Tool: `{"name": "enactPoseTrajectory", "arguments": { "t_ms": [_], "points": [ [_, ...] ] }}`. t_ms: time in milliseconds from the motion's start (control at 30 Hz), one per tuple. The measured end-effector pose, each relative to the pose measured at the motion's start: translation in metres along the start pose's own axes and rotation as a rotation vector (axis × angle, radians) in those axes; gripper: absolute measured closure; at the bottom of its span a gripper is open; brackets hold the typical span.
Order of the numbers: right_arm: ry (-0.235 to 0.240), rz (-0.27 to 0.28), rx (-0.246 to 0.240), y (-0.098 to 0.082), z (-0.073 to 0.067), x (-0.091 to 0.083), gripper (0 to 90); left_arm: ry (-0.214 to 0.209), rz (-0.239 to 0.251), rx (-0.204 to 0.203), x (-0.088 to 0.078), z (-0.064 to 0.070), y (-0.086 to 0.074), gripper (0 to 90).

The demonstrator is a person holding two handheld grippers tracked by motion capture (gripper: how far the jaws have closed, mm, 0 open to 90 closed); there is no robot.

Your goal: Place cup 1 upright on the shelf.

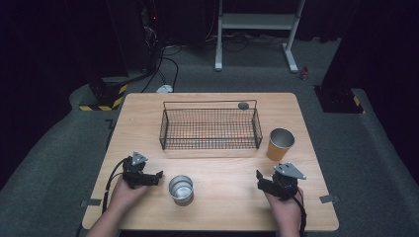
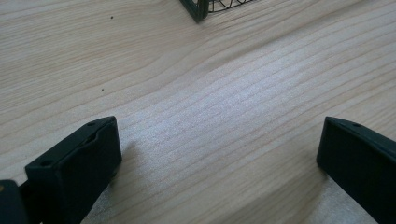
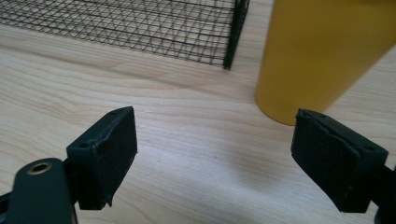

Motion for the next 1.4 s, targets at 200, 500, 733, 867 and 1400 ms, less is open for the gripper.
{"name": "enactPoseTrajectory", "arguments": {
  "t_ms": [200,500,733,867,1400],
  "points": [
    [-0.033,0.014,0.017,-0.001,0.013,-0.006,14.4,0.002,-0.001,0.006,0.000,0.000,0.000,0.6],
    [-0.058,0.023,0.045,-0.002,0.026,-0.009,14.1,0.003,0.000,-0.001,-0.001,0.001,-0.001,0.8],
    [-0.073,0.022,0.044,-0.003,0.030,-0.009,14.0,0.004,0.000,0.001,-0.001,0.001,-0.001,0.8],
    [-0.069,0.018,0.044,-0.004,0.030,-0.008,14.0,0.004,-0.002,0.005,-0.002,0.000,-0.001,1.0],
    [-0.098,0.024,0.026,0.001,0.027,0.000,13.0,-0.004,0.002,0.006,-0.002,0.000,-0.001,1.4]
  ]
}}
Point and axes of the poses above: each handheld gripper's, and its own axes: x roughly forward along the jaws, y roughly out of its top, z roughly to its right, the point moved 3 cm from there along x, roughly forward along the jaws, and after that the axes turned 3 degrees about y, right-handed, at the moved point
